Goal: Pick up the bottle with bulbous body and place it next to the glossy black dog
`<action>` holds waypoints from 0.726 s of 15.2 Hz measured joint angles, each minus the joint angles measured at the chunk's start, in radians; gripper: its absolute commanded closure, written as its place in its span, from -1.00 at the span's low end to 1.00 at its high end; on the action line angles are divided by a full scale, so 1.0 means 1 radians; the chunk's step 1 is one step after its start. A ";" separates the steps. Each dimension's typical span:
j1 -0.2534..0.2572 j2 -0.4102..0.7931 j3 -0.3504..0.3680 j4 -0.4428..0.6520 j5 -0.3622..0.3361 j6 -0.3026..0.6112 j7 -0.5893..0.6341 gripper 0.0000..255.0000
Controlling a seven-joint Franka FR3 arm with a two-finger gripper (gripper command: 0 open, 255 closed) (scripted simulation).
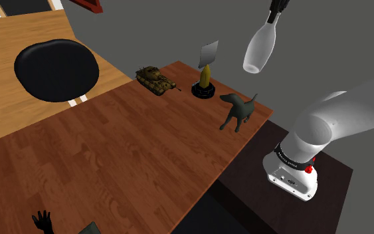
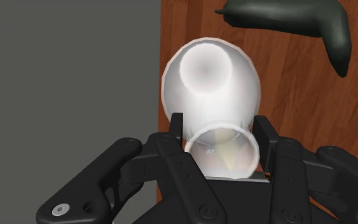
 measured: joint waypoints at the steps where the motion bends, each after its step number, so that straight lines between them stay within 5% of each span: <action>1: -0.001 -0.005 0.000 -0.017 -0.001 0.012 0.001 1.00; 11: -0.008 -0.034 -0.009 -0.175 -0.012 0.141 0.004 1.00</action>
